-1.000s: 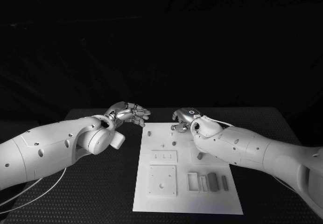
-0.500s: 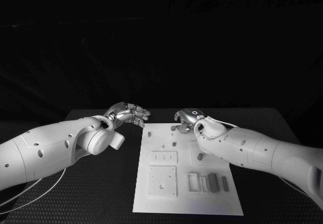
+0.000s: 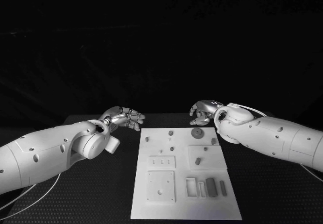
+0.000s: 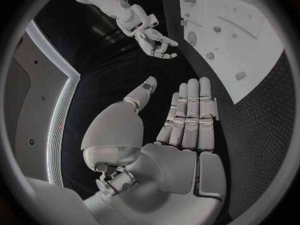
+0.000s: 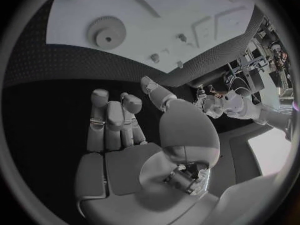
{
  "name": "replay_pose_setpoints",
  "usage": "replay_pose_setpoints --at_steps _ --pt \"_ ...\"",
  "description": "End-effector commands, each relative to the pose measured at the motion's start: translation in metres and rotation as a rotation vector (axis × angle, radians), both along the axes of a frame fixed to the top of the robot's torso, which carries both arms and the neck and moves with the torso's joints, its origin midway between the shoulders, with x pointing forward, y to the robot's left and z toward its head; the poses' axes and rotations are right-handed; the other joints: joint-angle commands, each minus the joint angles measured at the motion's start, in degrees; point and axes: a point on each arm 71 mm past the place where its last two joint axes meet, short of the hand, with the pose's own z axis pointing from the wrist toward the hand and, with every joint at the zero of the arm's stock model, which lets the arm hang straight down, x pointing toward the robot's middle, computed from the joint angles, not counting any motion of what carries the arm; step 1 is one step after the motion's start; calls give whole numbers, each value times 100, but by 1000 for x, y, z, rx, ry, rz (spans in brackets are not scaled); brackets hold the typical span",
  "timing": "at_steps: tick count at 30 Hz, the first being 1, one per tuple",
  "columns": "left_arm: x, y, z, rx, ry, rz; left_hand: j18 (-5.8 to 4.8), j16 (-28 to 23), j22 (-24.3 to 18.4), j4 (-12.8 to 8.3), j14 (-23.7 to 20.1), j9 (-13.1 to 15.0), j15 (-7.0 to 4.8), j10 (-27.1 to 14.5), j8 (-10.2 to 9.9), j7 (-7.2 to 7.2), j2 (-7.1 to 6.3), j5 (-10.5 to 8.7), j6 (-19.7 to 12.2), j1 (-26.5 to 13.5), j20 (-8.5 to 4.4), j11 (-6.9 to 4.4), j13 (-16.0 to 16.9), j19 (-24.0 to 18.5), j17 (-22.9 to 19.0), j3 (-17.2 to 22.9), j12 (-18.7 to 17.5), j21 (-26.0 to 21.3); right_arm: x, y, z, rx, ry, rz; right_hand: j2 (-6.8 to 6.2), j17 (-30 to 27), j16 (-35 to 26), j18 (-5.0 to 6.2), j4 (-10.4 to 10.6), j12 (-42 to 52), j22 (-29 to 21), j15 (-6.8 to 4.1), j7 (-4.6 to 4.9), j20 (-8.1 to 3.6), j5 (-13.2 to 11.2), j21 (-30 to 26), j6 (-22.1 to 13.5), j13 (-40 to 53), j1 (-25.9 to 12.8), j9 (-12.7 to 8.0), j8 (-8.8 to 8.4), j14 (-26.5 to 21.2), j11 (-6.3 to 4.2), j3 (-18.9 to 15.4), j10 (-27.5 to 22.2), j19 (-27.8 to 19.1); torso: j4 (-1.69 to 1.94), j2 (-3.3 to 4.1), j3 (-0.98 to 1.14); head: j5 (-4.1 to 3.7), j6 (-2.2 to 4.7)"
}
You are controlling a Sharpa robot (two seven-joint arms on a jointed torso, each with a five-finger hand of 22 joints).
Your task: Assemble the parts on the task board
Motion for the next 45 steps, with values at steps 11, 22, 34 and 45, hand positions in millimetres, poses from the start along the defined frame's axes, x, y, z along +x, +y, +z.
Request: replay_pose_setpoints --at_steps 11,22,34,45 --pt "0 -2 2 -13 -8 -19 77 -37 9 -37 -10 12 -14 8 -38 43 12 -16 -11 -25 -39 20 19 7 12 -12 -40 -34 1 -13 -30 -72 162 -1 -183 -62 14 91 80 52 112 9 9 31 17 -36 -30 25 20 -23 9 -158 30 23 -112 -62 -39 -10 3 -14 -25" --pt "0 -2 1 -12 -9 -23 75 -39 11 -36 -9 16 -14 5 -43 41 14 -16 -14 -28 -39 22 24 8 15 -14 -47 -36 4 -22 -54 -119 122 -39 -195 -40 41 91 97 75 116 33 35 36 17 -31 -107 37 61 -47 -27 -165 55 40 -138 -73 -25 -4 1 -31 -44" --pt "0 -2 1 -10 -8 -25 73 -41 12 -35 -9 21 -14 4 -48 38 18 -16 -17 -30 -40 23 29 8 18 -14 -52 -39 5 -18 -58 -112 115 -31 -166 -20 64 91 107 94 118 42 42 36 14 -20 -101 43 71 -49 -21 -147 63 40 -135 -65 -31 -9 -13 30 -57" --pt "0 -2 1 -10 -6 -27 71 -44 12 -34 -9 25 -14 5 -51 36 20 -16 -17 -33 -41 23 33 8 20 -16 -56 -41 5 -16 -64 -108 128 -33 -82 -23 79 91 122 110 119 36 31 38 13 -12 -56 45 75 -44 10 -150 54 37 -138 -69 -31 -5 -7 24 -75"
